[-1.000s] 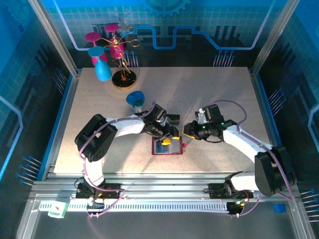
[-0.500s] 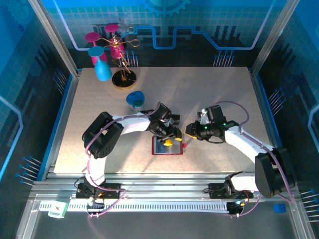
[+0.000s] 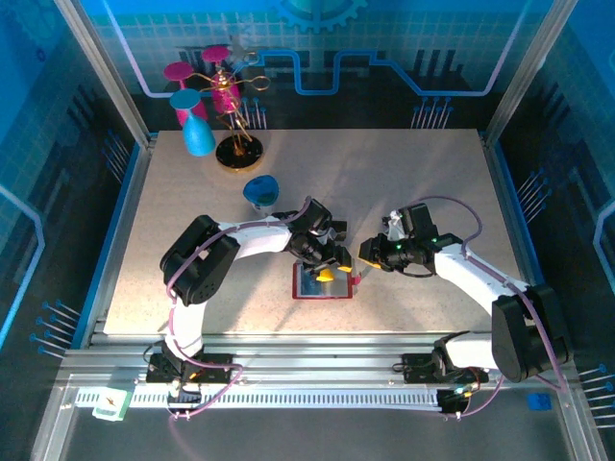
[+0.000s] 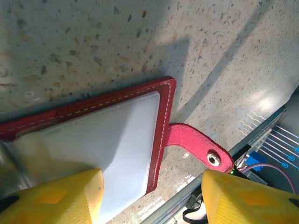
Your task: Take the credit cards out of the card holder
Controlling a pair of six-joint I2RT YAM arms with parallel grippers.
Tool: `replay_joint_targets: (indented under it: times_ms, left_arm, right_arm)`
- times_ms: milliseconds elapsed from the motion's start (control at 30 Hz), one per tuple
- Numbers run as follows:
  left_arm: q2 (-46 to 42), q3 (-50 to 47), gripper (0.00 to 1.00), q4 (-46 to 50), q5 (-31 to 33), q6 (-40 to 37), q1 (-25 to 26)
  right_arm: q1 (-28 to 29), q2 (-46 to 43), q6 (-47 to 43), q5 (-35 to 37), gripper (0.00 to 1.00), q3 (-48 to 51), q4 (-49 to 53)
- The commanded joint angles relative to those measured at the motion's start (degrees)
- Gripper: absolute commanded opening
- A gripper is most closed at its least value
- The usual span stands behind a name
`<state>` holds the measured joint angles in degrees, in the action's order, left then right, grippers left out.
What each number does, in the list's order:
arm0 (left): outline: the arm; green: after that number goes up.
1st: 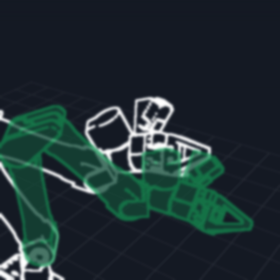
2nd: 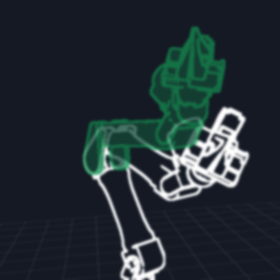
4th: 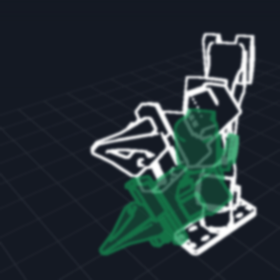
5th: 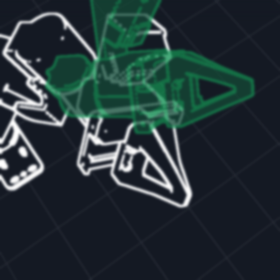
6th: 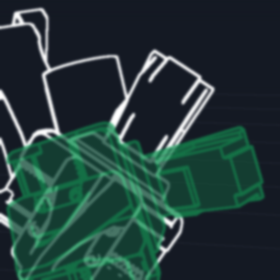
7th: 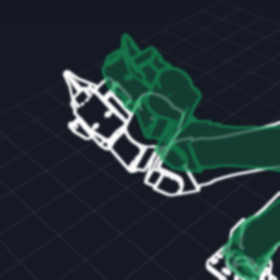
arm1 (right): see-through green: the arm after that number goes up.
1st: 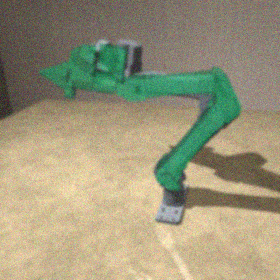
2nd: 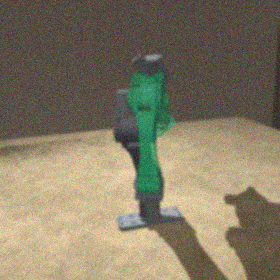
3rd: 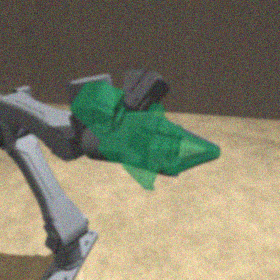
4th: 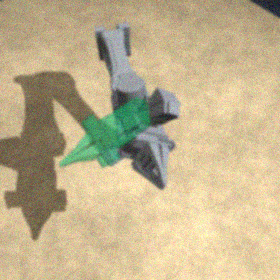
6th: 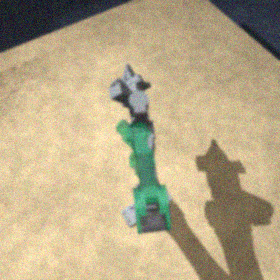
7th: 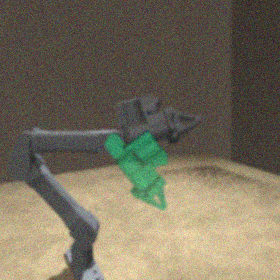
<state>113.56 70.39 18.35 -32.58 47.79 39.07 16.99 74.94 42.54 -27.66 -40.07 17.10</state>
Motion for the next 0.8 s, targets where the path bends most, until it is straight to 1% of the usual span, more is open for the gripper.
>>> replay_joint_targets:
  times_ms: [0, 367, 767]
  left_arm:
    - [-1.5, 1.4, 0.59, 3.1, 2.0, -1.4, 0.4]
    - [-4.2, -0.6, 0.59, 2.7, 2.6, -1.4, -0.9]
    - [-9.8, -7.5, 0.59, 1.0, 3.7, -1.0, -3.4]
  right_arm:
    - [-0.9, -0.3, -0.6, -1.5, 0.33, 0.7, 0.4]
    - [-0.3, 1.2, 0.6, -2.1, 0.33, 0.6, -1.0]
    - [2.9, 5.5, 2.1, -1.9, 0.33, -1.4, -3.2]
